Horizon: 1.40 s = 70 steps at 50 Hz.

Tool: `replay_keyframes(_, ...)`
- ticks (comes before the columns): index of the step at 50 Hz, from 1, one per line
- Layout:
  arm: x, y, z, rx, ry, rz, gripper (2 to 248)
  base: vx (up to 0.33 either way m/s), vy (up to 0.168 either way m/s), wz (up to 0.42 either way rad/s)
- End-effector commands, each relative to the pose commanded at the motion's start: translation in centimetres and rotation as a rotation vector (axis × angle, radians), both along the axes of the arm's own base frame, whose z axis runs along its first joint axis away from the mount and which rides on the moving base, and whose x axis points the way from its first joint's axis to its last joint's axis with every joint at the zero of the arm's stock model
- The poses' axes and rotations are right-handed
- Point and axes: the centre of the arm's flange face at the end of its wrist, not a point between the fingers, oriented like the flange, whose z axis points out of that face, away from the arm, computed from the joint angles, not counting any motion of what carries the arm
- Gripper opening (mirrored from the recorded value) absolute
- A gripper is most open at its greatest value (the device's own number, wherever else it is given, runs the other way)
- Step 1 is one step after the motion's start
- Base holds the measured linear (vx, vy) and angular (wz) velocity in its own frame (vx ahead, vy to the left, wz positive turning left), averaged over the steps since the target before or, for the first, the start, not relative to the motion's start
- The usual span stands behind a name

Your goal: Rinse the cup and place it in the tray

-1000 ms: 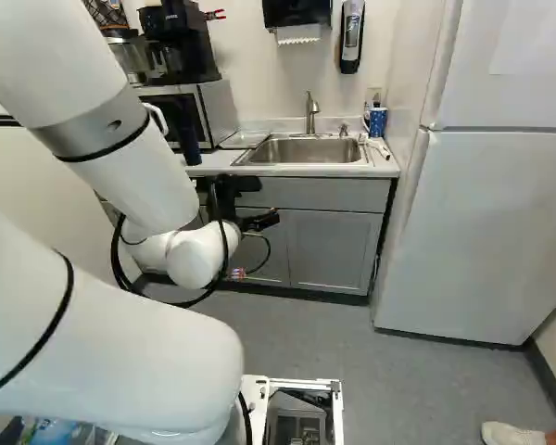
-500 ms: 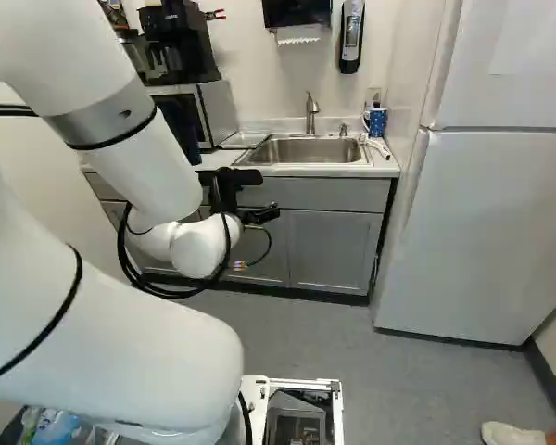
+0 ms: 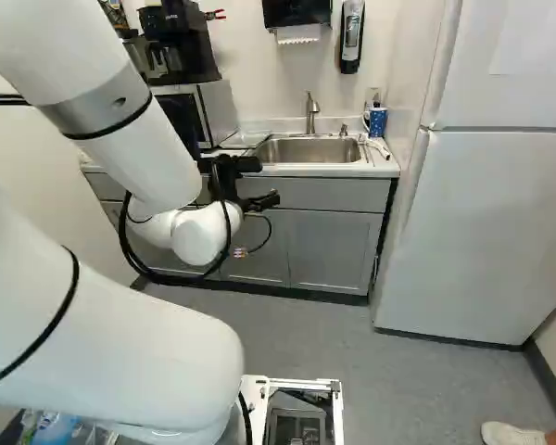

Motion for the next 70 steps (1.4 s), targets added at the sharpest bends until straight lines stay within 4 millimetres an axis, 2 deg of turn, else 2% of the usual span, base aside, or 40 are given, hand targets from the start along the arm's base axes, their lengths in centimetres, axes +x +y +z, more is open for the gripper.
replay_keyframes(70,5.4,0.0,7.1,0.000,-0.142,0.000,247,0.000,0.000,0.000)
